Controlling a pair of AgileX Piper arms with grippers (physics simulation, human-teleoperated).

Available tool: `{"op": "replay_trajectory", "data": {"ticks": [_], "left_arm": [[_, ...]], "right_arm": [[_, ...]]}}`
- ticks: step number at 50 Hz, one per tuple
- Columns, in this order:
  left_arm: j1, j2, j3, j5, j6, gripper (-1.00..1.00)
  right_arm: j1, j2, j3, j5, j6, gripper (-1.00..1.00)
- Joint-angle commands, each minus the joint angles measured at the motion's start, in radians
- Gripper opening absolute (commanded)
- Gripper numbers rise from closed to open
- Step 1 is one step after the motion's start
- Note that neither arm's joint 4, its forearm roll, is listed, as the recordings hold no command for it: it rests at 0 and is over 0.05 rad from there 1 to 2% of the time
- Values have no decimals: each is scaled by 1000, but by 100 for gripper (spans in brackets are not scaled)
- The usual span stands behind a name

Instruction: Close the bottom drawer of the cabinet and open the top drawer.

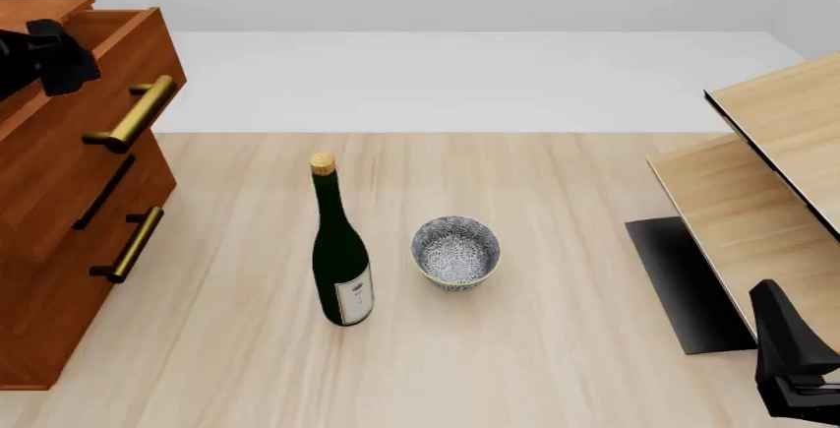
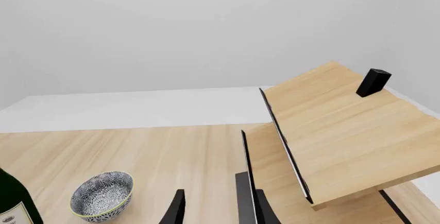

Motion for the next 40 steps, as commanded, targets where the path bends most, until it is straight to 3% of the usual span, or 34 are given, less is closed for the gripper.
{"op": "replay_trajectory", "data": {"ticks": [1, 40], "left_arm": [[-7, 3, 24, -14, -20, 100], [-67, 21, 68, -45, -91, 100]], "right_arm": [[0, -1, 0, 0, -1, 100], [-5, 3, 1, -5, -2, 100]]}}
